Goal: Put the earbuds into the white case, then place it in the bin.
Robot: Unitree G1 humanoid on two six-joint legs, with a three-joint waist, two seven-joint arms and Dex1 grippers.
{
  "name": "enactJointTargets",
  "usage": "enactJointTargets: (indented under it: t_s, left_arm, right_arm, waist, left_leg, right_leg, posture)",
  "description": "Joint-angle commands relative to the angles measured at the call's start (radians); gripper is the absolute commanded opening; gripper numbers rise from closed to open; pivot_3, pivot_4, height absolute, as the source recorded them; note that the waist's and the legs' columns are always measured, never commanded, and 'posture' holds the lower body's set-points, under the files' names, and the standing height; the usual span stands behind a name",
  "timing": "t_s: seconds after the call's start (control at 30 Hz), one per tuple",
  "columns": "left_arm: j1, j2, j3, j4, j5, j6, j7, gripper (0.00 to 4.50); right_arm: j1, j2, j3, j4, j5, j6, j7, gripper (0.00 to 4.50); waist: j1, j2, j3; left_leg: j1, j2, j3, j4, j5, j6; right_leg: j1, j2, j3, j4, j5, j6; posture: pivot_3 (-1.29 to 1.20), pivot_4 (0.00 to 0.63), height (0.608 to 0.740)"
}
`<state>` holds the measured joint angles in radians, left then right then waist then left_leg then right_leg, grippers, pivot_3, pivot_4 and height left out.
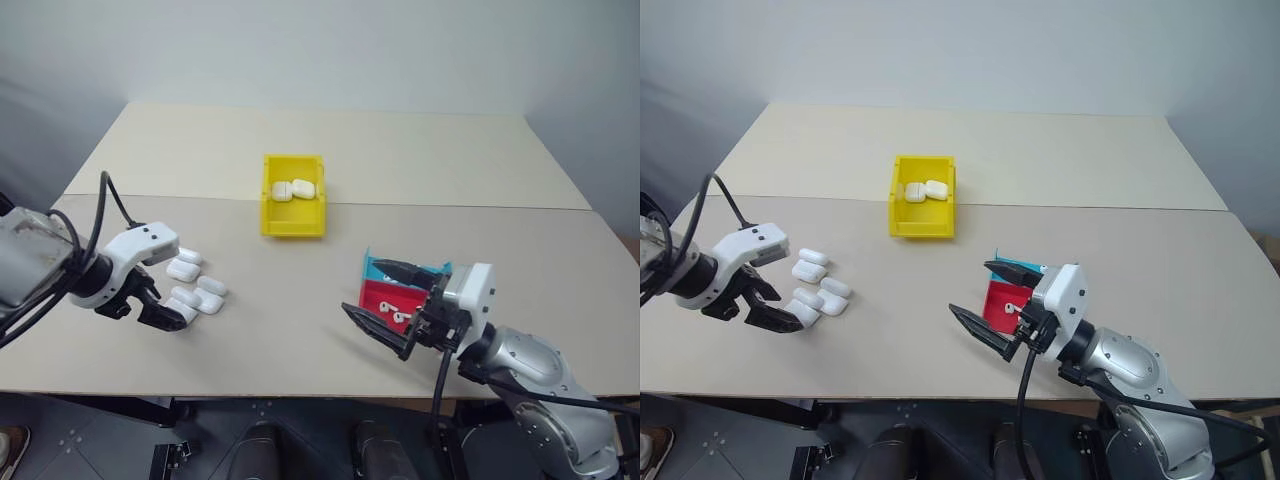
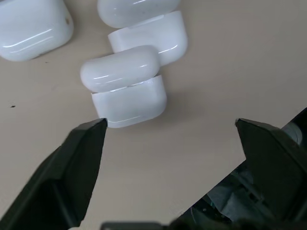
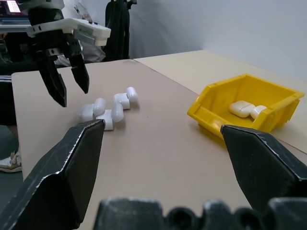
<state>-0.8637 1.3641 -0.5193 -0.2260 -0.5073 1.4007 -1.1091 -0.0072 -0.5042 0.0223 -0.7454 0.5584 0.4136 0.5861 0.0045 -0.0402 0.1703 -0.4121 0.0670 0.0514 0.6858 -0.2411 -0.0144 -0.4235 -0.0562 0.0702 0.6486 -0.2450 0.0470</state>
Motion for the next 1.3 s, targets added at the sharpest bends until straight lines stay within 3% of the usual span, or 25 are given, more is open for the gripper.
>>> enactJointTargets:
  t_s: [0.03, 0.23, 0.37, 0.9, 1.3]
  left_arm:
    - [-0.09, -0.031, -0.079, 0.038, 0.066, 0.088, 0.011, 4.46]
    - [-0.205, -0.101, -0.232, 0.095, 0.094, 0.19, 0.025, 4.46]
    - [-0.215, -0.123, -0.272, 0.103, 0.098, 0.195, 0.042, 4.46]
    - [-0.185, -0.249, -0.254, 0.242, 0.108, 0.214, 0.202, 4.46]
    - [-0.141, -0.284, -0.199, 0.221, 0.116, 0.196, 0.269, 4.46]
  right_arm:
    - [0.0, 0.009, -0.005, -0.039, -0.006, -0.026, -0.012, 4.5]
    - [0.01, 0.021, 0.004, -0.047, -0.018, -0.033, -0.021, 4.5]
    - [0.014, 0.027, 0.01, -0.052, -0.027, -0.037, -0.024, 4.5]
    - [0.024, 0.032, 0.013, -0.064, -0.035, -0.035, -0.025, 4.5]
    - [0.022, 0.035, 0.014, -0.058, -0.043, -0.042, -0.024, 4.5]
  waist:
    - [0.0, 0.0, 0.0]
    - [0.004, 0.0, 0.0]
    - [0.001, 0.0, 0.0]
    - [0.001, 0.0, 0.0]
    - [0.002, 0.0, 0.0]
  left_leg:
    - [0.0, 0.0, 0.0, 0.0, 0.0, 0.0]
    - [0.0, 0.0, -0.001, 0.0, 0.0, 0.0]
    - [-0.001, 0.0, -0.001, 0.0, 0.0, 0.0]
    - [-0.001, 0.0, -0.002, 0.0, 0.0, 0.0]
    - [0.0, 0.0, -0.002, 0.0, 0.0, 0.001]
  right_leg:
    - [0.0, 0.0, 0.0, 0.0, 0.0, 0.0]
    - [0.0, 0.0, 0.0, 0.0, 0.0, 0.0]
    - [0.0, 0.0, 0.0, 0.0, 0.0, 0.0]
    - [0.0, 0.0, 0.0, 0.001, 0.0, 0.0]
    - [0.0, 0.0, 0.0, 0.001, 0.0, 0.0]
  posture:
    - [0.0, 0.15, 0.74]
    - [0.0, 0.15, 0.74]
    - [0.0, 0.15, 0.74]
    - [0.0, 0.15, 0.74]
    - [0.0, 0.15, 0.74]
